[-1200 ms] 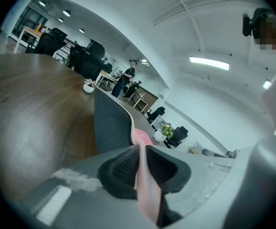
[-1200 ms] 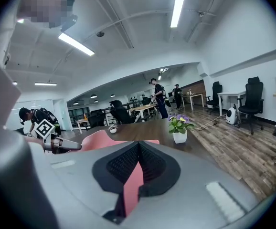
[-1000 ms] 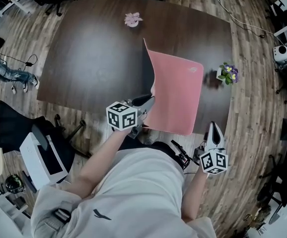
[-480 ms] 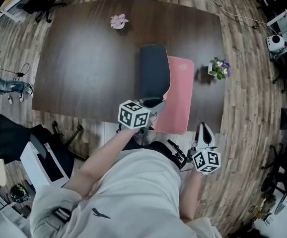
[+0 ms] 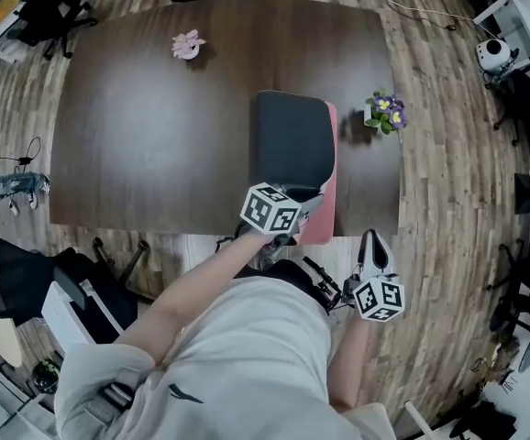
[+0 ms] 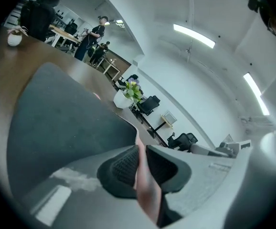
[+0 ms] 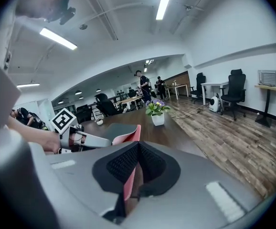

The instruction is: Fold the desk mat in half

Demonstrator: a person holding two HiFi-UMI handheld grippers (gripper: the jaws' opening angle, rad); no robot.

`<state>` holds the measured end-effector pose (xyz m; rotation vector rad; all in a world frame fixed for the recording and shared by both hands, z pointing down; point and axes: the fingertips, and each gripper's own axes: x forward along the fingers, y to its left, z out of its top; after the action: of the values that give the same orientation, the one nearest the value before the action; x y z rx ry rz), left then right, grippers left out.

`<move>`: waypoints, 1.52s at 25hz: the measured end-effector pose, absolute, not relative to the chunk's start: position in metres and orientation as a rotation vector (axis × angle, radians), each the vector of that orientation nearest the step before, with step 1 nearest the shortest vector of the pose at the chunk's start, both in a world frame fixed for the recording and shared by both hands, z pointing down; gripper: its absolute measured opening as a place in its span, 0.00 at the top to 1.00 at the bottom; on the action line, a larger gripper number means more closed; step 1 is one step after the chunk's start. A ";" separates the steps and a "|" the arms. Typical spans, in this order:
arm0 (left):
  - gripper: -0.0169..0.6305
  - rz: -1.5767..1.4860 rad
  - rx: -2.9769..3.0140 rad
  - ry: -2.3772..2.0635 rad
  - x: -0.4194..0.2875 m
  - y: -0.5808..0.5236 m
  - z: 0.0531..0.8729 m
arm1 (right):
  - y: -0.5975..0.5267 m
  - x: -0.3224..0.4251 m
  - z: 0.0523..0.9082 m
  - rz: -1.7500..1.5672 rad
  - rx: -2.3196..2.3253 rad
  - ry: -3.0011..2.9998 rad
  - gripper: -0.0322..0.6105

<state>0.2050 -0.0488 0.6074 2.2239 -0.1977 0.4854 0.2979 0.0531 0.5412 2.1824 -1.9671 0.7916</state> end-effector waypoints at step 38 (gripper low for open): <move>0.85 0.256 2.136 -0.046 0.234 -0.018 0.607 | 0.072 0.295 0.543 0.823 2.210 -1.972 0.95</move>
<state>0.2335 -0.0183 0.6068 2.1359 -0.0455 0.2556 0.2946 0.0717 0.5432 2.2097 -1.9722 0.8225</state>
